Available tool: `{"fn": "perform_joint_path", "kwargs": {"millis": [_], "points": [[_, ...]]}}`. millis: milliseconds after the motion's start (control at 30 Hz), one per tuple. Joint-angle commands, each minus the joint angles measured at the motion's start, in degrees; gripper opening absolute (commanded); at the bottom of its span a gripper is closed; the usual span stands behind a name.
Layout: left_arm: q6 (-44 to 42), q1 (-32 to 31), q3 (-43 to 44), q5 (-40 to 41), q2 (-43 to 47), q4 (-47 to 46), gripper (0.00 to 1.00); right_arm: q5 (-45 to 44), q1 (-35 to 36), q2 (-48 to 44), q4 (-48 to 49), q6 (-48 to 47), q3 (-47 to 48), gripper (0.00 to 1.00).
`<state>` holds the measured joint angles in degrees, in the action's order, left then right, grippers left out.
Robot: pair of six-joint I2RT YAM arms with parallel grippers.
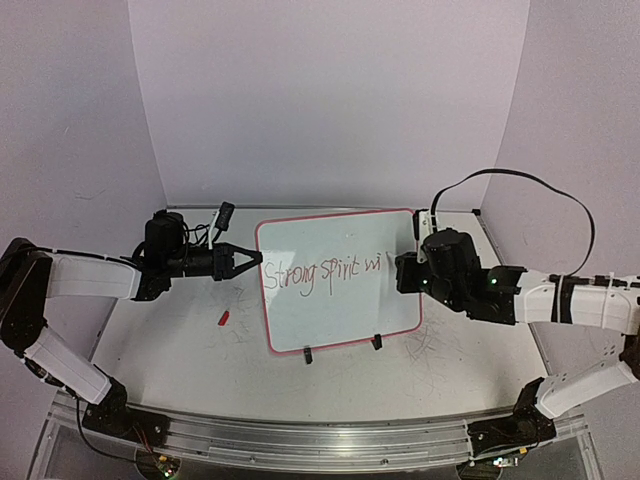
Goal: Write a sentence on the whiteboard
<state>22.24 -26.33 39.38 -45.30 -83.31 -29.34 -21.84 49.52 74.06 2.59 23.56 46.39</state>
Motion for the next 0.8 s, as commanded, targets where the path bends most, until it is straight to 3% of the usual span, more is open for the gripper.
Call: {"fn": "perform_joint_path", "kwargs": {"millis": [0, 767], "points": [[-2.46, -1.27, 1.7, 0.12, -0.38, 2.69, 0.0, -0.99, -0.22, 0.91, 1.72, -0.86, 2.13, 0.0], [-2.46, -1.27, 1.82, 0.19, -0.62, 2.79, 0.0, 3.11, 0.51, -1.46, -0.48, 5.29, -4.49, 0.0]]}}
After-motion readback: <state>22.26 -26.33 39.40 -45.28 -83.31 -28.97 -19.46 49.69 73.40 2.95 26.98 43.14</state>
